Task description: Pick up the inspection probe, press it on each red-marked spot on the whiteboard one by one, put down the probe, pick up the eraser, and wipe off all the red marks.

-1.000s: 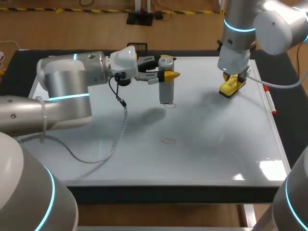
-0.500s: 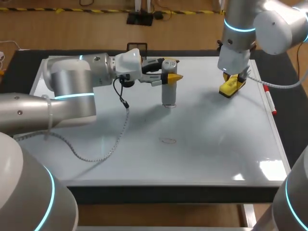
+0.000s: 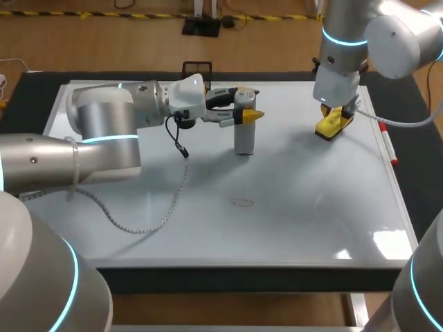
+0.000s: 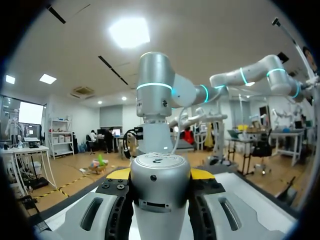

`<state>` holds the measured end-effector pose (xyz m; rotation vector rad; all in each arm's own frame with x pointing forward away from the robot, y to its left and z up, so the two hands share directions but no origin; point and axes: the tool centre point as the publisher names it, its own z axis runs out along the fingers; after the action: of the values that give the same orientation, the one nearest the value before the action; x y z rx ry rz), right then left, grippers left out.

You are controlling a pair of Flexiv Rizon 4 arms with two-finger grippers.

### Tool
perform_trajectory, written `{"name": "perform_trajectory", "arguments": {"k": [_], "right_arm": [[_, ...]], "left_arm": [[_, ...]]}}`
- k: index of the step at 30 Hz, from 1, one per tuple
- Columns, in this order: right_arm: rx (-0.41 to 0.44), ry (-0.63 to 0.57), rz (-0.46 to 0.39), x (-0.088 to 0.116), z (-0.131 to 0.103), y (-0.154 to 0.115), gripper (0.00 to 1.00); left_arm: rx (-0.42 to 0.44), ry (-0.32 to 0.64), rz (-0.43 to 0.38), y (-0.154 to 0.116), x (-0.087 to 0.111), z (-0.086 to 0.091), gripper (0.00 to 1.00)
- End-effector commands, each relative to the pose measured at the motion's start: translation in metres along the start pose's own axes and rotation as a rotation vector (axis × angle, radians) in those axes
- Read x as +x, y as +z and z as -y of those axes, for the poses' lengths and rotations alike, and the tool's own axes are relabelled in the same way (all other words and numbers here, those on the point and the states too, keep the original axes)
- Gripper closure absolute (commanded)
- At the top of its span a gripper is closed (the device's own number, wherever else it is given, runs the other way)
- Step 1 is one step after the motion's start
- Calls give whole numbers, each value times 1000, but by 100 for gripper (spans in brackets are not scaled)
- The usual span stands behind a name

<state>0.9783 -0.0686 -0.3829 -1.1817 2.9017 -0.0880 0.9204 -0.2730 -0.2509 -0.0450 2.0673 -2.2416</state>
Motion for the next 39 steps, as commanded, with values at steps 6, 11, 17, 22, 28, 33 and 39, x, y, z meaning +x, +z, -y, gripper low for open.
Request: {"name": "perform_trajectory", "arguments": {"k": [6, 11, 17, 22, 28, 33, 39], "right_arm": [[2, -1, -3, 0, 1, -1, 100], [2, -1, -3, 0, 1, -1, 100], [2, -1, -3, 0, 1, -1, 100], [2, -1, -3, 0, 1, -1, 100], [2, -1, -3, 0, 1, -1, 100], [2, -1, -3, 0, 1, -1, 100], [2, -1, -3, 0, 1, -1, 100]], "left_arm": [[-19, 8, -6, 1, -1, -5, 100], [-23, 5, -6, 1, -2, -9, 100], [-24, 4, -5, 0, -2, -10, 100], [-26, -2, -8, 0, -2, -12, 100], [-31, -3, -12, -1, -2, -12, 100], [-33, -3, -14, -2, -2, -12, 100], [-35, -2, -17, -2, -1, -11, 100]]}}
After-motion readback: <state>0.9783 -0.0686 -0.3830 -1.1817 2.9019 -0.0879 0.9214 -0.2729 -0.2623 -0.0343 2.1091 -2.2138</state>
